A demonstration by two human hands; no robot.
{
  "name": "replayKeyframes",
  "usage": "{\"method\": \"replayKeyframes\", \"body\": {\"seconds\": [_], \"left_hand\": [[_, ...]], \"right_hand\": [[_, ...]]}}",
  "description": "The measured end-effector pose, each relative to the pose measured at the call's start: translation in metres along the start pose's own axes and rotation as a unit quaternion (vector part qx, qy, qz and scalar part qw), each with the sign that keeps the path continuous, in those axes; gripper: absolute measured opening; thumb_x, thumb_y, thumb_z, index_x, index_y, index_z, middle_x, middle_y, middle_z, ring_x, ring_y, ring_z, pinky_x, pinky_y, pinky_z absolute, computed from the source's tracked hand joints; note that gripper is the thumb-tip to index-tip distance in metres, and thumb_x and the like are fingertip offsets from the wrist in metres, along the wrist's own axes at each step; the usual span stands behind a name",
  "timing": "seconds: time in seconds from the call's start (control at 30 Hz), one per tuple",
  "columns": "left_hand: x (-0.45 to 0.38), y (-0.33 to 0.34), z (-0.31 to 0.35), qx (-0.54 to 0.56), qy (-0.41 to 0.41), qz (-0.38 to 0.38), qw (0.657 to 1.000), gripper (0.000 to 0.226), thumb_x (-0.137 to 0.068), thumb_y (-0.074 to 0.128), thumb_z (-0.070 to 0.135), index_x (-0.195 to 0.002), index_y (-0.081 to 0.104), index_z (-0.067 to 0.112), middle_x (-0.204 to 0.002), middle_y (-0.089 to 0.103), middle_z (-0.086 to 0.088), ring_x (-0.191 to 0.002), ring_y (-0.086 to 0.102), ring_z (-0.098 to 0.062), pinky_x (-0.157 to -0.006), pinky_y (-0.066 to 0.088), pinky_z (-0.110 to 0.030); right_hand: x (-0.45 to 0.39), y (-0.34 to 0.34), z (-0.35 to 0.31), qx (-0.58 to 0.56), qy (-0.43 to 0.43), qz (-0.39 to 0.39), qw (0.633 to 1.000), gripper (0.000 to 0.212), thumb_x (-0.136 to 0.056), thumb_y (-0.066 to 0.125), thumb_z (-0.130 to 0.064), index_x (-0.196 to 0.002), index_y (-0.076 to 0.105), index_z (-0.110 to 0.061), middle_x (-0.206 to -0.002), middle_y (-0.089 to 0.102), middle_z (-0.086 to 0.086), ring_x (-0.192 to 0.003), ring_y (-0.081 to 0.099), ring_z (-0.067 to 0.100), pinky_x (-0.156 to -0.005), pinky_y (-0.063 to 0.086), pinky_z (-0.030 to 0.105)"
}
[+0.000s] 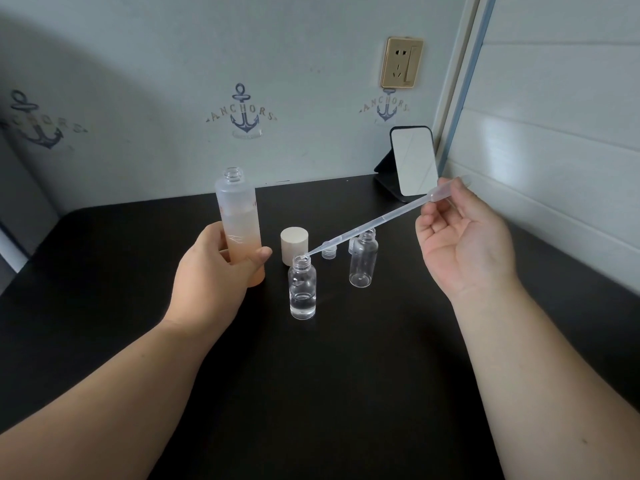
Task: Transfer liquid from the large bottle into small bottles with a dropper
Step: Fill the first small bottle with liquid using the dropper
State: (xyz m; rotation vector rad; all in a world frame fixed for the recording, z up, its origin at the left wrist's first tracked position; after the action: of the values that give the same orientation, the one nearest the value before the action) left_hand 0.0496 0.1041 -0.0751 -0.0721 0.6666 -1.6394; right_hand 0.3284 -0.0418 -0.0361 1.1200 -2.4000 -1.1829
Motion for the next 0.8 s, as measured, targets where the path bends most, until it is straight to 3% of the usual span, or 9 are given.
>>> {"method": "replayKeyframes", "body": {"seconds": [0.13, 0.23, 0.33, 0.43, 0.53, 0.63, 0.8], "left_hand": [[0.005, -0.004, 0.003, 0.045, 0.002, -0.003, 0.999, 0.065, -0.078, 0.077, 0.057, -0.133, 0.049, 0.036, -0.102, 0.056, 0.029, -0.090, 0.058, 0.009, -0.070, 0.042, -0.015], [0.009, -0.007, 0.005, 0.085, 0.000, -0.005, 0.996, 0.059, -0.081, 0.077, 0.045, -0.131, 0.047, 0.042, -0.112, 0.058, 0.026, -0.098, 0.061, 0.006, -0.075, 0.047, -0.019], [0.014, -0.016, 0.011, 0.102, 0.016, 0.036, 0.994, 0.056, -0.079, 0.071, 0.031, -0.131, 0.049, 0.034, -0.118, 0.059, 0.017, -0.104, 0.061, -0.003, -0.078, 0.051, -0.026], [0.022, -0.030, 0.019, 0.088, 0.057, 0.097, 0.990, 0.052, -0.077, 0.064, 0.028, -0.127, 0.050, 0.032, -0.112, 0.058, 0.010, -0.095, 0.060, -0.011, -0.076, 0.050, -0.028], [0.030, -0.033, 0.028, 0.059, 0.119, 0.106, 0.985, 0.039, -0.081, 0.066, 0.021, -0.116, 0.054, 0.033, -0.100, 0.057, 0.009, -0.082, 0.056, -0.013, -0.070, 0.048, -0.028], [0.035, -0.024, 0.034, 0.064, 0.165, 0.048, 0.983, 0.032, -0.087, 0.067, 0.005, -0.106, 0.061, 0.030, -0.090, 0.062, 0.010, -0.077, 0.059, -0.015, -0.069, 0.054, -0.036], [0.036, -0.001, 0.036, 0.046, 0.180, -0.138, 0.973, 0.028, -0.085, 0.071, 0.022, -0.112, 0.066, 0.030, -0.100, 0.069, 0.018, -0.080, 0.062, -0.017, -0.070, 0.054, -0.032]], "right_hand": [[-0.001, -0.001, 0.001, 0.000, 0.001, -0.006, 1.000, 0.021, -0.093, 0.068, -0.015, -0.075, 0.076, -0.009, -0.073, 0.067, 0.001, -0.062, 0.061, 0.013, -0.060, 0.050, 0.021], [-0.001, 0.000, 0.000, 0.000, -0.002, -0.011, 1.000, 0.016, -0.089, 0.070, -0.016, -0.076, 0.078, -0.010, -0.073, 0.067, 0.001, -0.062, 0.061, 0.013, -0.060, 0.049, 0.021], [-0.001, 0.000, 0.002, -0.002, -0.003, -0.019, 1.000, 0.011, -0.084, 0.073, -0.016, -0.079, 0.080, -0.010, -0.072, 0.067, 0.002, -0.062, 0.061, 0.013, -0.059, 0.049, 0.021], [0.000, 0.000, 0.003, -0.004, -0.002, -0.019, 1.000, 0.010, -0.086, 0.072, -0.016, -0.082, 0.079, -0.009, -0.073, 0.067, 0.003, -0.062, 0.061, 0.014, -0.059, 0.050, 0.022], [0.000, -0.001, 0.003, -0.002, -0.002, -0.014, 1.000, 0.012, -0.089, 0.070, -0.015, -0.084, 0.078, -0.008, -0.073, 0.067, 0.002, -0.061, 0.060, 0.014, -0.059, 0.050, 0.022], [-0.001, -0.001, 0.002, 0.000, -0.003, -0.012, 1.000, 0.013, -0.091, 0.069, -0.015, -0.085, 0.078, -0.009, -0.073, 0.066, 0.002, -0.062, 0.060, 0.014, -0.059, 0.050, 0.022], [-0.001, -0.001, 0.002, -0.007, -0.002, -0.014, 1.000, 0.010, -0.091, 0.068, -0.015, -0.094, 0.073, -0.006, -0.073, 0.067, 0.002, -0.062, 0.060, 0.013, -0.059, 0.050, 0.022]]}}
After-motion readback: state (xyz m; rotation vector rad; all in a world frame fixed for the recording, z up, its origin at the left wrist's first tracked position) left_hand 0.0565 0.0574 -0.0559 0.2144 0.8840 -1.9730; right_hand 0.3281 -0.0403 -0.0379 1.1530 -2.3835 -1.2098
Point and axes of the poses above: each hand's wrist, its own x-axis away from the middle knuckle, its own y-axis out of the palm, z = x × y, the point moved 5 cm from there along -x, towards the middle knuckle
